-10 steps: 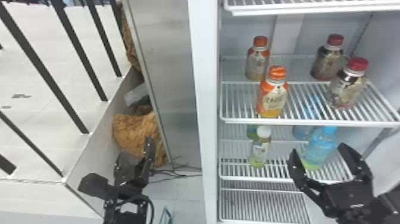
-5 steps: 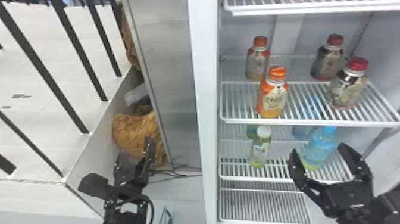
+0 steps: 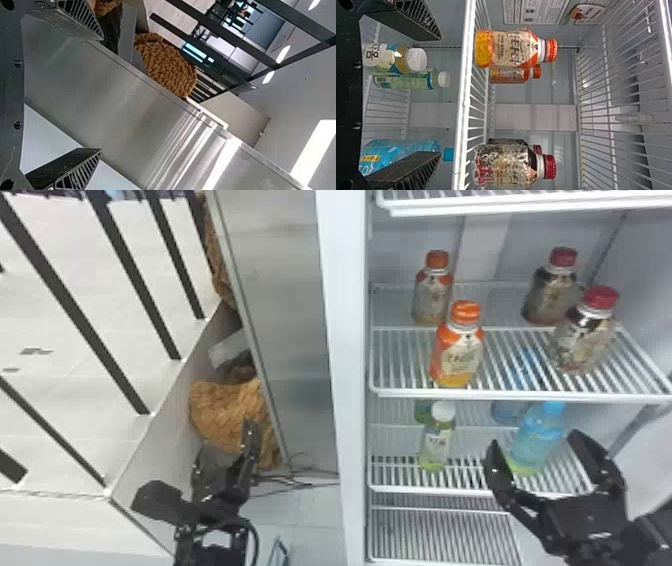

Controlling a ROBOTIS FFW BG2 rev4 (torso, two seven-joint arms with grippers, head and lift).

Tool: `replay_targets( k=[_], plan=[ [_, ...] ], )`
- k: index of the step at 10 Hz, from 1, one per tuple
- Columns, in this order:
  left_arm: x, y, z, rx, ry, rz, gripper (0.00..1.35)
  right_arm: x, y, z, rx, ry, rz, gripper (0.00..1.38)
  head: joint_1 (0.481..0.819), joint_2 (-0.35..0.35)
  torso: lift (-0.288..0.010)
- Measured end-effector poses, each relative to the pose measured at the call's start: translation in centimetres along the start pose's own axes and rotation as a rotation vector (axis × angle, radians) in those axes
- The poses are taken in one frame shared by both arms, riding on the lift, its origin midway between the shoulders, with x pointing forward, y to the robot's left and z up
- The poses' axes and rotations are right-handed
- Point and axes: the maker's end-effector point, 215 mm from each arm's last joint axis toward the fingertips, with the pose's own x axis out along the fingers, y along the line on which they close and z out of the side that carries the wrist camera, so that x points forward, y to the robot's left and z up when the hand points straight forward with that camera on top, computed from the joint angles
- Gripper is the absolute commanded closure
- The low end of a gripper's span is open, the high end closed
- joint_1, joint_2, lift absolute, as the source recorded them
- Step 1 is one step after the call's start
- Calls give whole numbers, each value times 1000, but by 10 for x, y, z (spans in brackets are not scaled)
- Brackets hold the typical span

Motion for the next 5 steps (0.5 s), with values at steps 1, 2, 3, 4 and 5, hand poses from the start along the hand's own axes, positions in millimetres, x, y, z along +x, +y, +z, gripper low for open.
replay_targets(
  k=[1, 2, 3, 4, 5],
  plan=[
    [0, 0, 0, 0, 0, 0, -2, 0, 0, 0, 0, 0, 0, -2, 695, 93, -40],
    [0, 0, 0, 0, 0, 0, -2, 0, 0, 0, 0, 0, 0, -2, 695, 93, -40],
    [0, 0, 0, 0, 0, 0, -2, 0, 0, 0, 0, 0, 0, -2, 695, 93, -40],
    [0, 0, 0, 0, 0, 0, -2, 0, 0, 0, 0, 0, 0, -2, 695, 93, -40],
    [0, 0, 0, 0, 0, 0, -2, 0, 0, 0, 0, 0, 0, -2, 695, 93, -40]
  ],
)
